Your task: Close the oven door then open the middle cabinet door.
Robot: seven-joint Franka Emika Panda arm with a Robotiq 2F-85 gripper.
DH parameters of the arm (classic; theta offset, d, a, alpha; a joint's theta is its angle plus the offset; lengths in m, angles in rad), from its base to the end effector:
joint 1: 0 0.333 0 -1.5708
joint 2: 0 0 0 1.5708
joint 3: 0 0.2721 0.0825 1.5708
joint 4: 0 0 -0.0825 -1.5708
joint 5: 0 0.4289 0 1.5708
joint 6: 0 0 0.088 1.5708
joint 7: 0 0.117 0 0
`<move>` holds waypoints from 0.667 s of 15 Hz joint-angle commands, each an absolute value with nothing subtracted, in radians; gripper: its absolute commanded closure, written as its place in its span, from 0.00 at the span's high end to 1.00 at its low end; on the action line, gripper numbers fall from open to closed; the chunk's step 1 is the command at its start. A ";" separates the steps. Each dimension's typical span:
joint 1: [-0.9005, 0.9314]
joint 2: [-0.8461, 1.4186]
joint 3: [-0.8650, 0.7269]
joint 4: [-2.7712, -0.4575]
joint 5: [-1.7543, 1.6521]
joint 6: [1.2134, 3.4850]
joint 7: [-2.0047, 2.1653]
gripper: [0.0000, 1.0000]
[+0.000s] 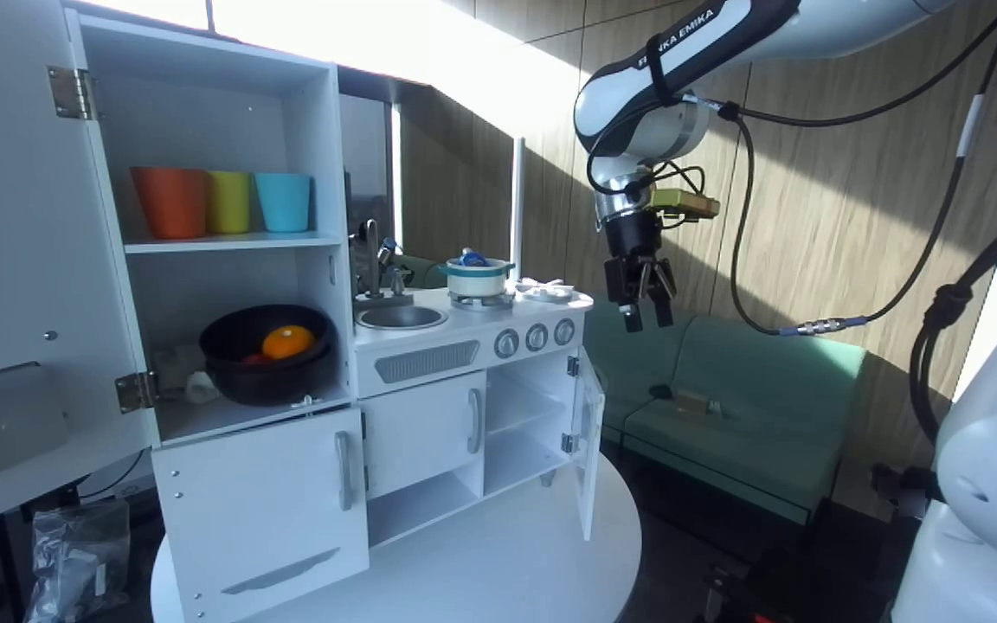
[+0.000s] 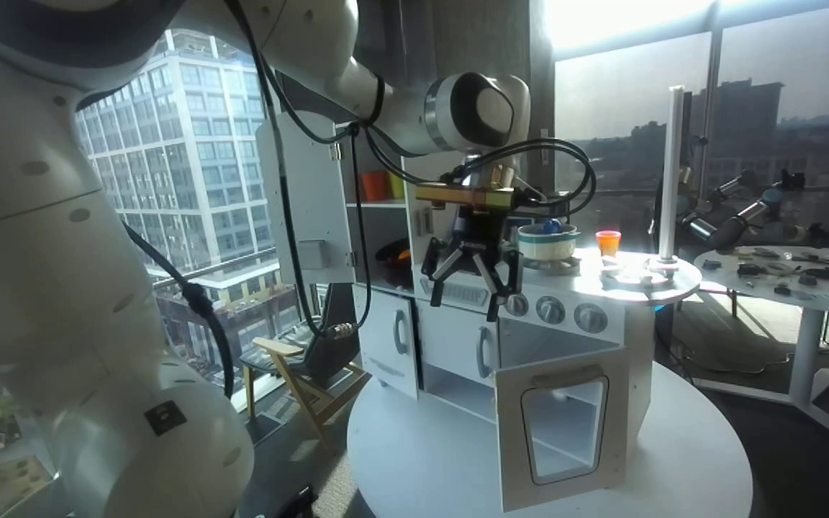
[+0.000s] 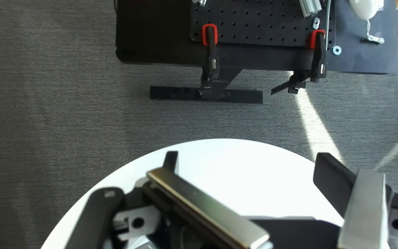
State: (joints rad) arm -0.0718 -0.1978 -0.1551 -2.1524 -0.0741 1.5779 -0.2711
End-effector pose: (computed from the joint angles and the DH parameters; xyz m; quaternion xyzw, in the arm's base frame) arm 0.4804 -0.1200 0.3896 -0.9814 -0.0332 0.1876 0.0253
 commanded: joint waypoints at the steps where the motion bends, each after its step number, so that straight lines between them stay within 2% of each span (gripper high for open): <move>1: -0.080 -0.197 -0.148 -2.155 -0.073 1.577 -0.272 1.00; 7: -0.082 -0.196 -0.150 -2.156 -0.068 1.586 -0.269 1.00; 10: -0.104 -0.157 -0.173 -2.151 -0.057 1.688 -0.248 1.00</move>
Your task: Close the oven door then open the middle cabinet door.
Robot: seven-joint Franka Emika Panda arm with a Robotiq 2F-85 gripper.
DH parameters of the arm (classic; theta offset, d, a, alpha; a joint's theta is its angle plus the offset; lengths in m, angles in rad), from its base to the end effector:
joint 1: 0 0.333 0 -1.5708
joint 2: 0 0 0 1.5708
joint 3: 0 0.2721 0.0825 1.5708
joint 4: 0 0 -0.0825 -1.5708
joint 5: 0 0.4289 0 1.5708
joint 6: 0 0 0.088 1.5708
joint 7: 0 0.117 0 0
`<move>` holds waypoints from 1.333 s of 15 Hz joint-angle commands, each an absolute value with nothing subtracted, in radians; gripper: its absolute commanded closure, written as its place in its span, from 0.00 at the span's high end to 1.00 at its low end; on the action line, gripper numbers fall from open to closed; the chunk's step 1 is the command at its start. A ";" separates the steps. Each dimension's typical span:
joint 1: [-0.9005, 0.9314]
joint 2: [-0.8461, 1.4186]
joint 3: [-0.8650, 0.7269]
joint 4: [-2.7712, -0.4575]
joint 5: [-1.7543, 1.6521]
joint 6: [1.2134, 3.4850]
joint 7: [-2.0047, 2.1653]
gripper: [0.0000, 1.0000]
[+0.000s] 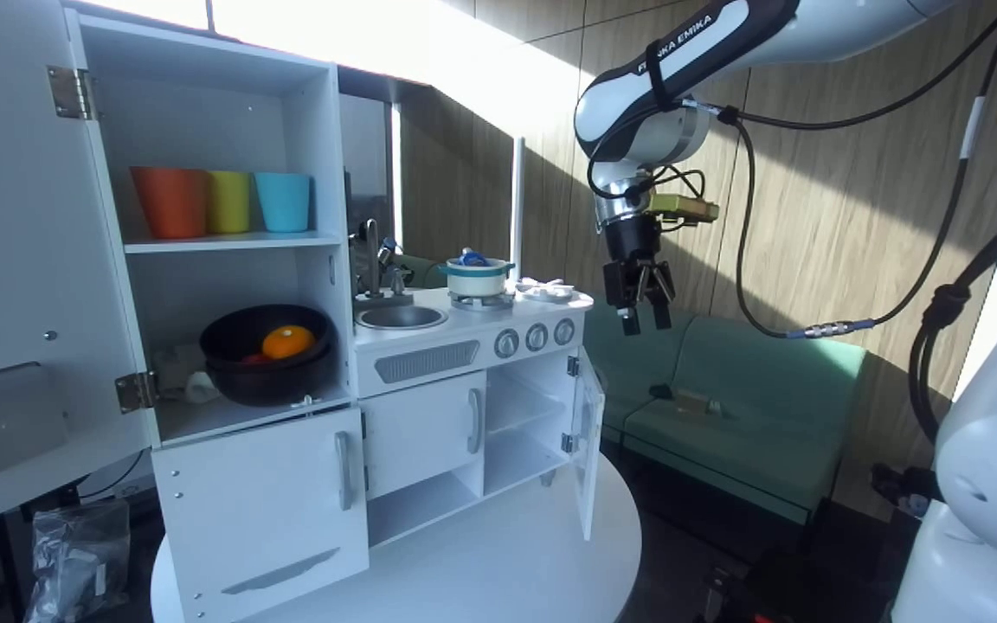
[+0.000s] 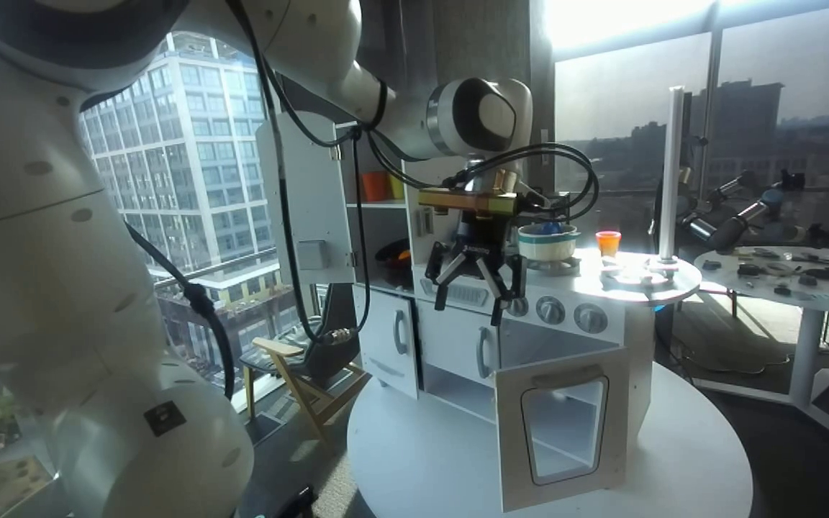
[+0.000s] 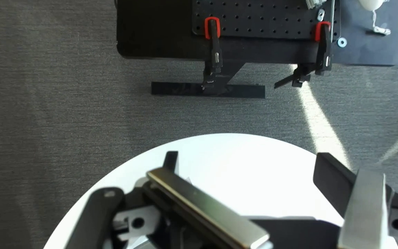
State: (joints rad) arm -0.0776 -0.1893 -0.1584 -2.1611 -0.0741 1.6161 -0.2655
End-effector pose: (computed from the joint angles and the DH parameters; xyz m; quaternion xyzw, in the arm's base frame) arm 0.4831 -0.1249 0.3828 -0.9835 -0.0268 0.1776 0.0230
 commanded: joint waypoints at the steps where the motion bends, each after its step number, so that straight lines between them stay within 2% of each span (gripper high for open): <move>1: -0.115 -0.147 -0.182 -2.148 -0.050 1.713 -0.245 1.00; 13: -0.227 0.146 -0.226 -2.075 0.069 2.087 -0.227 1.00; 20: -0.233 0.267 -0.199 -2.016 0.095 2.146 -0.182 1.00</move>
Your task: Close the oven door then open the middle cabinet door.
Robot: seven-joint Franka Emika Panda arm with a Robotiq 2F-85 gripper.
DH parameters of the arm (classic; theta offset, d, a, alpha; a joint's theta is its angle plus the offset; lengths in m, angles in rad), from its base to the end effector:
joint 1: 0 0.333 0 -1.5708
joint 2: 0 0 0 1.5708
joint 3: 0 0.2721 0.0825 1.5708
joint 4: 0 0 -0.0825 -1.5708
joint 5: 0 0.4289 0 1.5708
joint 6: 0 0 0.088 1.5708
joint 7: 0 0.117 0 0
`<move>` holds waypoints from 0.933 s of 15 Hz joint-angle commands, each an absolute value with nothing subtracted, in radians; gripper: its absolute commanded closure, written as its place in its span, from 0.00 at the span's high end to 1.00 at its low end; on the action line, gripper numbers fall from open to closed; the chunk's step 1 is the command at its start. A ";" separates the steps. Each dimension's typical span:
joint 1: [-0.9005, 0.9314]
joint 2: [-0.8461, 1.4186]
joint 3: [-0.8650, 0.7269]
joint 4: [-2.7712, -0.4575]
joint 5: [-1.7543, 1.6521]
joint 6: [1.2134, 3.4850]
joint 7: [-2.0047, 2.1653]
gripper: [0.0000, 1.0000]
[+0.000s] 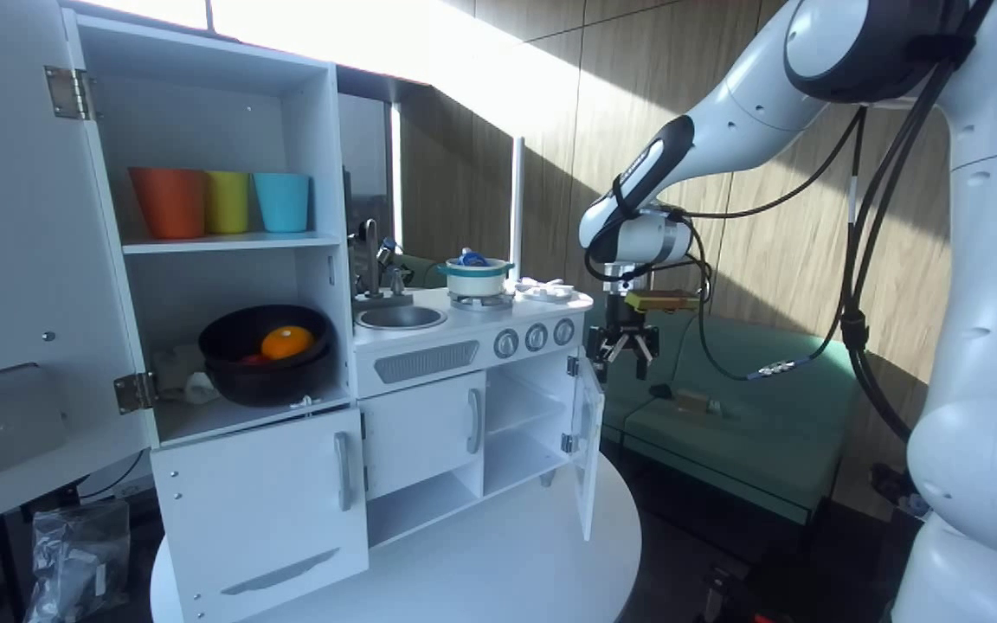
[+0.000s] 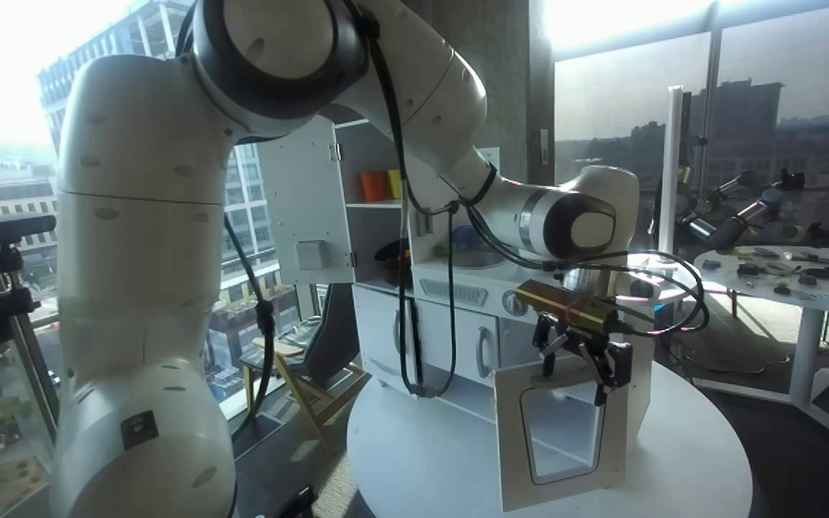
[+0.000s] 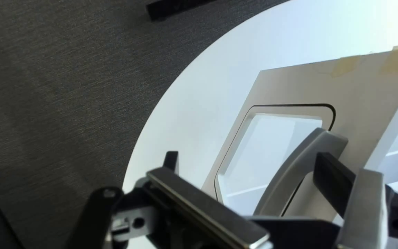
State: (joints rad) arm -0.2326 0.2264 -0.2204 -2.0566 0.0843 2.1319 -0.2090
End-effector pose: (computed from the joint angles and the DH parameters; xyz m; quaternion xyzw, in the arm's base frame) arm 0.5318 -0.2557 0.2360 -0.9867 0.1452 0.0652 0.0322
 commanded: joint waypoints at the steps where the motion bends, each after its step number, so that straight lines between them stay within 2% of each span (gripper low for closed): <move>1: -0.231 0.274 -0.193 -2.013 0.094 2.151 -0.177 1.00; 14: -0.235 0.246 -0.102 -2.088 0.369 2.182 -0.294 1.00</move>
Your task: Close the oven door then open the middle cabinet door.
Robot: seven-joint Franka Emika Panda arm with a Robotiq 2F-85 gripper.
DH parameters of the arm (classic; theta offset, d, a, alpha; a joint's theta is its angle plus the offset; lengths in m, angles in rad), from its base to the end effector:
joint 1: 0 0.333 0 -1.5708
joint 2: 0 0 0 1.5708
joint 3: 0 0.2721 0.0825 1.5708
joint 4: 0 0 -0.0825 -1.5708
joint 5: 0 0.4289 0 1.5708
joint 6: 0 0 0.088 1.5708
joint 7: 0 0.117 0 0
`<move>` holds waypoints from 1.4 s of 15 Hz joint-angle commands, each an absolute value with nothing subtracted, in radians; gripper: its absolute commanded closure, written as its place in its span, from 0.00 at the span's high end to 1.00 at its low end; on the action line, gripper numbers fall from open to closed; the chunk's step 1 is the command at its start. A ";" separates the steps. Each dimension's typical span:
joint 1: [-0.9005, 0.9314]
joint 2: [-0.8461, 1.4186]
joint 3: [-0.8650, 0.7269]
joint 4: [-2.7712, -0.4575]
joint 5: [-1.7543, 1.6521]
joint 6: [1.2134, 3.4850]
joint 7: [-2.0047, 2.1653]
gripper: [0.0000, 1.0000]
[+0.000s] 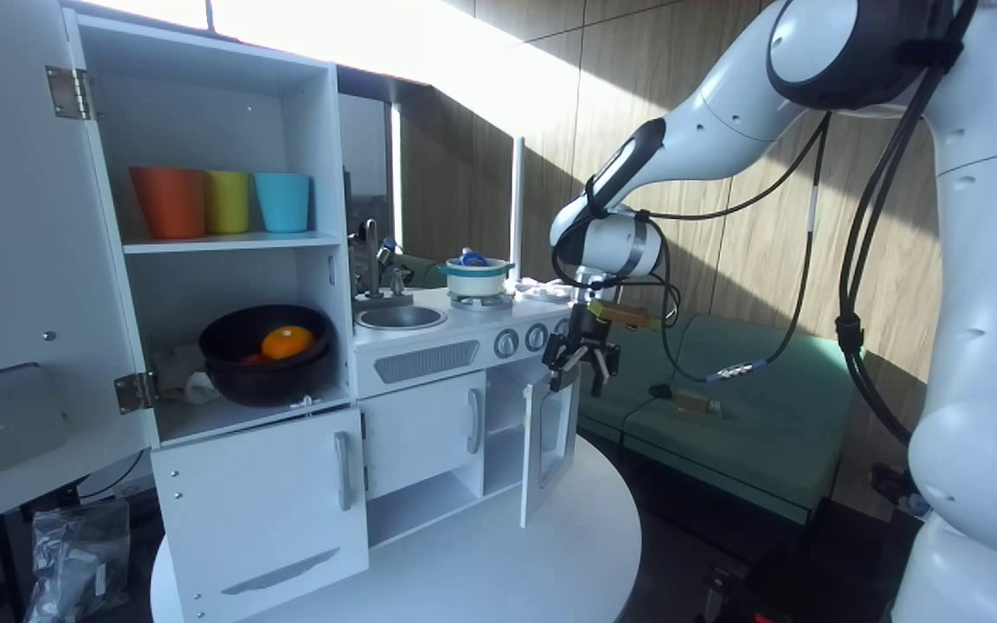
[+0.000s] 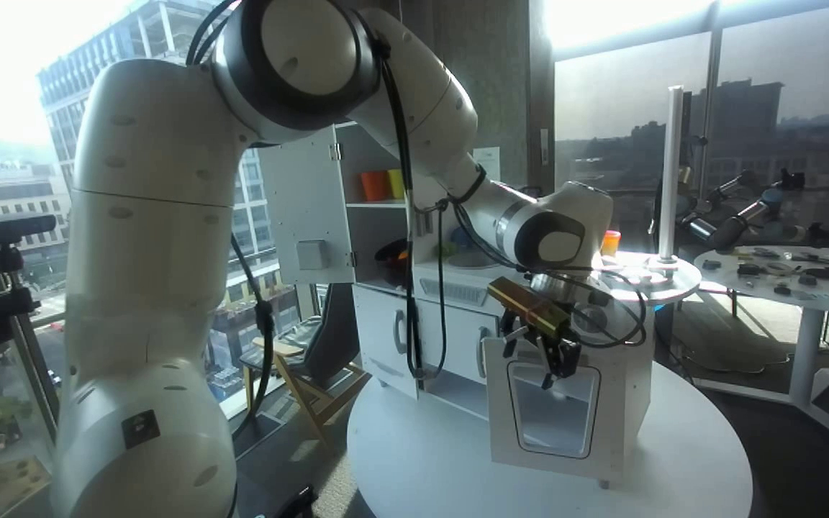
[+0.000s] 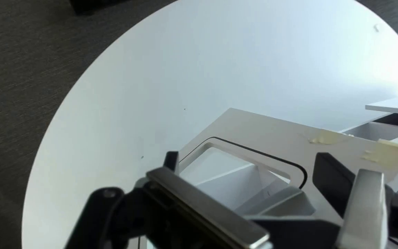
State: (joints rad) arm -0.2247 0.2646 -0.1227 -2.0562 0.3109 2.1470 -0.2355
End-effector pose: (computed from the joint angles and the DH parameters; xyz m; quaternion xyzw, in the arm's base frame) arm 0.5587 -0.1874 0.2141 -0.9795 0.1495 0.0495 0.1257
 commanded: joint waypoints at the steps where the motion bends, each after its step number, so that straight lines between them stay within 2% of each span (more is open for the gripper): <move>1: -0.233 0.244 -0.098 -2.095 0.381 2.187 -0.312 1.00; 6: -0.221 0.232 -0.068 -2.131 0.434 2.257 -0.370 1.00; 15: -0.188 0.213 0.050 -2.268 0.536 2.720 -0.443 1.00; 17: -0.188 0.205 0.055 -2.304 0.498 2.701 -0.438 1.00; 18: -0.188 0.184 0.041 -2.328 0.449 2.613 -0.424 1.00; 19: -0.187 0.247 0.051 -2.266 0.480 2.665 -0.413 1.00; 21: -0.184 0.235 0.045 -2.296 0.462 2.637 -0.414 1.00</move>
State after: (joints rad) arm -0.1825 0.2355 0.0437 -2.2968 0.4647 2.6384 -0.4176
